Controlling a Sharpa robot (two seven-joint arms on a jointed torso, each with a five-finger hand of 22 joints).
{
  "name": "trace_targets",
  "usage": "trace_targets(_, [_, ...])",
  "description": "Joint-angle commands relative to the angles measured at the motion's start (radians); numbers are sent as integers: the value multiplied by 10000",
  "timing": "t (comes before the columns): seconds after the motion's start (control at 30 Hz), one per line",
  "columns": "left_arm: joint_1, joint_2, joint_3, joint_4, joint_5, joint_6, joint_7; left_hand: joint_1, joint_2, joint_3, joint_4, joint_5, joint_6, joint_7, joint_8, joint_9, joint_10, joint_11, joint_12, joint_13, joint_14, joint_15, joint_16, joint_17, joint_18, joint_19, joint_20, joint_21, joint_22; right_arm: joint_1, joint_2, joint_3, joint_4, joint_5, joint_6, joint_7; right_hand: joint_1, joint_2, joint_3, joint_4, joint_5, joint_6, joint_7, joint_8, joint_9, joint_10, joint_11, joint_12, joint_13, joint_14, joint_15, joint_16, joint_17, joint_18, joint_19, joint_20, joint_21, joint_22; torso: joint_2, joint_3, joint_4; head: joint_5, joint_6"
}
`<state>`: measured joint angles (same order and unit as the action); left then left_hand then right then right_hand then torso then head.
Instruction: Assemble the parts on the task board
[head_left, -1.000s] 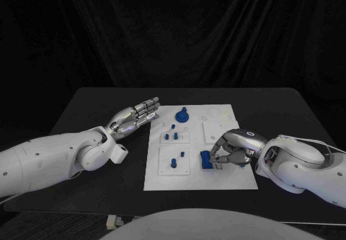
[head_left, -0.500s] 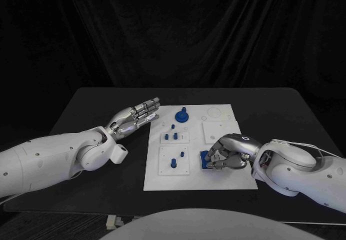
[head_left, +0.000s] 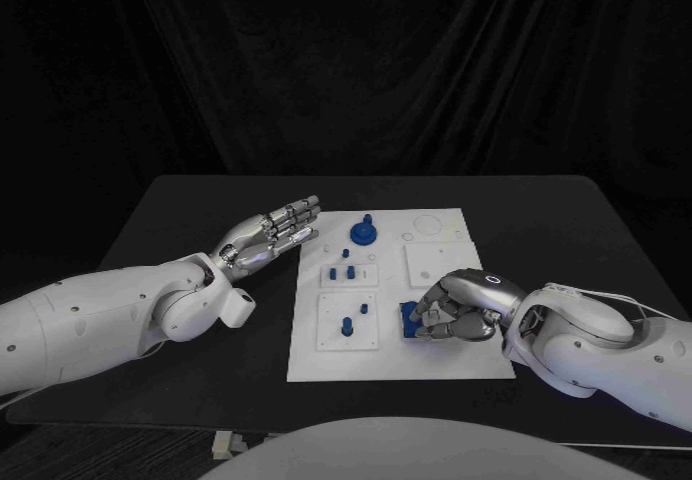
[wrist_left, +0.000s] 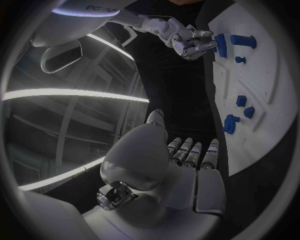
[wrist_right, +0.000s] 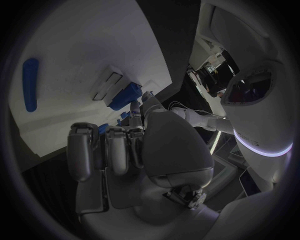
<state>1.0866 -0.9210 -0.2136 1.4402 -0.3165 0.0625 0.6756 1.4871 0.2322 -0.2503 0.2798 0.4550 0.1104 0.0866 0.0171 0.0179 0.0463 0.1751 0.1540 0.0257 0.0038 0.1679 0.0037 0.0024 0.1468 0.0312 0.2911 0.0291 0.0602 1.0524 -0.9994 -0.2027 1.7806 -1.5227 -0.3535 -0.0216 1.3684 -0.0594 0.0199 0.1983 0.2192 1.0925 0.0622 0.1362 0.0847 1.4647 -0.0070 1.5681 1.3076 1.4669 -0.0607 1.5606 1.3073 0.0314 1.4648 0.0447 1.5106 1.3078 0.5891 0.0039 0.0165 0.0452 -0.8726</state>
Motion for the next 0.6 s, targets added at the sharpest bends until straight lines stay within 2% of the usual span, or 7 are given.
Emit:
trace_targets(0.03, [-10, 27, 10, 2, 22, 153, 374, 150, -37, 100, 0, 53, 36, 114, 52, 19, 48, 47, 62, 16, 44, 61, 29, 15, 112, 0, 29, 19, 13, -74, -86, -41, 64, -862, -818, 103, 212, -197, 64, -32, 22, -12, -130, 59, 70, 1061, -72, 27, 2632, 965, -37, -22, 2217, -180, 855, 16, 42, 2451, 3, 1, -4, -5, 0])
trace_targets(0.13, [-10, 27, 10, 4, 22, 162, 369, 187, -39, 118, -6, 78, 70, 150, 60, 25, 55, 62, 81, 19, 52, 64, 35, 18, 109, 0, 29, 19, 12, -91, -136, -41, 135, -1022, -1238, 325, 381, -453, 226, 128, -100, -129, -195, 258, 187, 1061, -141, 27, 2632, 973, -106, -5, 2269, -183, 860, -43, 66, 2458, 1, 0, -4, 1, 0])
trace_targets(0.23, [-10, 31, 10, 3, 22, 169, 366, 238, -45, 144, -15, 103, 131, 207, 74, 34, 62, 70, 94, 20, 56, 70, 38, 19, 105, 3, 30, 23, 14, -114, -182, -41, 198, -1108, -1675, 647, 590, -763, 383, 566, -444, -210, -300, 636, 398, 1061, -264, 27, 2632, 981, -195, 10, 2315, -192, 870, -115, 103, 2469, 6, 0, -1, -11, 0])
trace_targets(0.27, [-10, 32, 10, 3, 22, 173, 364, 265, -45, 160, -13, 112, 185, 267, 88, 42, 65, 58, 102, 20, 59, 70, 41, 21, 102, 6, 30, 27, 19, -120, -197, -41, 219, -1127, -1806, 742, 743, -895, 417, 847, -601, -289, -355, 817, 500, 1061, -356, 27, 2632, 981, -253, 10, 2316, -194, 874, -176, 118, 2473, 7, 0, 0, -9, 0])
trace_targets(0.37, [-10, 34, 10, 9, 22, 183, 362, 293, -45, 177, -13, 124, 236, 322, 101, 50, 69, 48, 112, 21, 64, 66, 45, 23, 98, 8, 30, 29, 20, -135, -251, -42, 281, -1165, -2097, 916, 917, -956, 437, 905, -692, -313, -428, 965, 582, 1061, -410, 27, 2632, 983, -290, 14, 2328, -202, 884, -203, 146, 2482, 7, -1, -5, 13, 0])
trace_targets(0.5, [-10, 37, 10, 4, 22, 192, 365, 319, -45, 193, -18, 140, 276, 361, 113, 55, 74, 46, 123, 23, 68, 66, 49, 24, 96, 13, 31, 35, 28, -161, -310, -44, 310, -1227, -2261, 971, 1114, -984, 484, 904, -686, -272, -422, 1158, 687, 1061, -403, 27, 2632, 984, -304, 15, 2331, -198, 876, -228, 130, 2476, 0, 0, 0, 9, 0])
trace_targets(0.6, [-11, 41, 10, -1, 22, 197, 363, 329, -46, 199, -20, 145, 286, 377, 116, 57, 74, 42, 123, 22, 72, 66, 52, 26, 95, 15, 31, 36, 30, -248, -338, -44, 313, -1358, -2306, 921, 1187, -1034, 505, 923, -667, -232, -383, 1510, 896, 1061, -350, 27, 2632, 987, -287, 21, 2349, -199, 875, -242, 134, 2477, 3, 1, 5, -1, 0])
